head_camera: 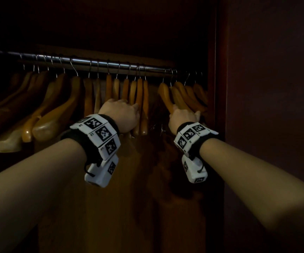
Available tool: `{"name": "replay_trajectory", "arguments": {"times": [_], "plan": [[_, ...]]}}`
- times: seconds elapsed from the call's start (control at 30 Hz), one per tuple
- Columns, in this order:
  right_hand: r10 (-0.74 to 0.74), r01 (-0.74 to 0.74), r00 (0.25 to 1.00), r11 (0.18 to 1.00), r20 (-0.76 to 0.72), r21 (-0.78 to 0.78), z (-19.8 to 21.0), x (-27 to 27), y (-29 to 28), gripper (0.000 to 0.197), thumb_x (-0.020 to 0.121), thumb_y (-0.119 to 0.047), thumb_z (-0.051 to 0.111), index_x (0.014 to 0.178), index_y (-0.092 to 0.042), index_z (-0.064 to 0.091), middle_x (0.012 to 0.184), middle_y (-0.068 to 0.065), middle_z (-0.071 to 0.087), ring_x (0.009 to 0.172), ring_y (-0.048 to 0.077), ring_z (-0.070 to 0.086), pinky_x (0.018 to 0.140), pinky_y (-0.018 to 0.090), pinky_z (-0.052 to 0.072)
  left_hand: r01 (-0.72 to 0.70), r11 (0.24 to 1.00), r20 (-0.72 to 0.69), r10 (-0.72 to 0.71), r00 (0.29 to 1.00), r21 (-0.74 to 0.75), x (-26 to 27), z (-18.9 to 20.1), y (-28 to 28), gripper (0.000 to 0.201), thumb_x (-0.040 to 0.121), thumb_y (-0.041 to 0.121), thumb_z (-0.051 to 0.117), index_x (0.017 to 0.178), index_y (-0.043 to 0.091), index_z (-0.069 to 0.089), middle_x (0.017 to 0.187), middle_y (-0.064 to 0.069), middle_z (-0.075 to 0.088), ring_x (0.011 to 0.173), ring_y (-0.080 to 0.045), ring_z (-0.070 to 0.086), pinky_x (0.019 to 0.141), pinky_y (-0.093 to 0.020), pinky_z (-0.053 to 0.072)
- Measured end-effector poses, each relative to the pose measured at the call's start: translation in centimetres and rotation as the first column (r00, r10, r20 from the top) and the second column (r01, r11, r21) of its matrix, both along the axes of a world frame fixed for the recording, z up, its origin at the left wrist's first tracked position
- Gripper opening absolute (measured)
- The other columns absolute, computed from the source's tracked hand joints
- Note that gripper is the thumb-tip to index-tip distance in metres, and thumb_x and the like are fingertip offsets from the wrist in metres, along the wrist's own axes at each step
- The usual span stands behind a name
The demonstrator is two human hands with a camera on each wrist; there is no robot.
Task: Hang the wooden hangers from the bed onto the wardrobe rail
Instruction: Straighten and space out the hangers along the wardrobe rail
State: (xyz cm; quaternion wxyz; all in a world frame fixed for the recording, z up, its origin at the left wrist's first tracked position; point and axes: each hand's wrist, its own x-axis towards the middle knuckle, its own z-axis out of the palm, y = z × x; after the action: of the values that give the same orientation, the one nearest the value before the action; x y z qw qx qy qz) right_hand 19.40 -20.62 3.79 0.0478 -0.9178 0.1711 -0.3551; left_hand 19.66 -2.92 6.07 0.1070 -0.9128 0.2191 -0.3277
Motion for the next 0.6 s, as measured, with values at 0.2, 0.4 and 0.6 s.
{"name": "replay_trajectory", "arguments": {"times": [0.2,0.4,0.6], "plan": [[0.046,-0.040,0.997,0.995,0.068,-0.093,-0.1,-0.5,1.2,0.050,0.100,-0.039,0.027,0.143,-0.013,0.029,0.145,0.014,0.030,0.132,0.030,0.036,0.114,0.051,0.014,0.026,0.997,0.012,-0.025,1.000,-0.066,1.0,-0.1,-0.2,0.048,0.100,0.040,0.019,0.135,0.017,0.043,0.139,-0.006,0.047,0.132,-0.021,0.038,0.109,-0.044,0.024],[0.496,-0.510,0.799,0.859,0.339,-0.055,1.0,-1.4,4.5,0.043,0.101,-0.031,0.033,0.141,-0.015,0.036,0.143,0.006,0.033,0.124,0.021,0.043,0.092,0.026,0.038,0.049,0.995,0.025,-0.047,0.999,-0.085,1.2,0.0,-0.3,0.039,0.098,0.030,0.026,0.127,0.020,0.050,0.126,-0.007,0.056,0.119,-0.022,0.049,0.103,-0.042,0.031],[0.473,-0.515,0.857,0.792,0.204,0.326,0.8,-0.3,6.1,0.053,0.098,-0.030,0.043,0.146,-0.019,0.024,0.148,0.011,0.027,0.133,0.030,0.036,0.105,0.038,0.035,0.052,0.994,0.042,-0.048,0.998,-0.099,1.0,0.1,-0.2,0.037,0.096,0.026,0.033,0.130,0.022,0.050,0.127,-0.006,0.056,0.117,-0.024,0.051,0.099,-0.039,0.035]]}}
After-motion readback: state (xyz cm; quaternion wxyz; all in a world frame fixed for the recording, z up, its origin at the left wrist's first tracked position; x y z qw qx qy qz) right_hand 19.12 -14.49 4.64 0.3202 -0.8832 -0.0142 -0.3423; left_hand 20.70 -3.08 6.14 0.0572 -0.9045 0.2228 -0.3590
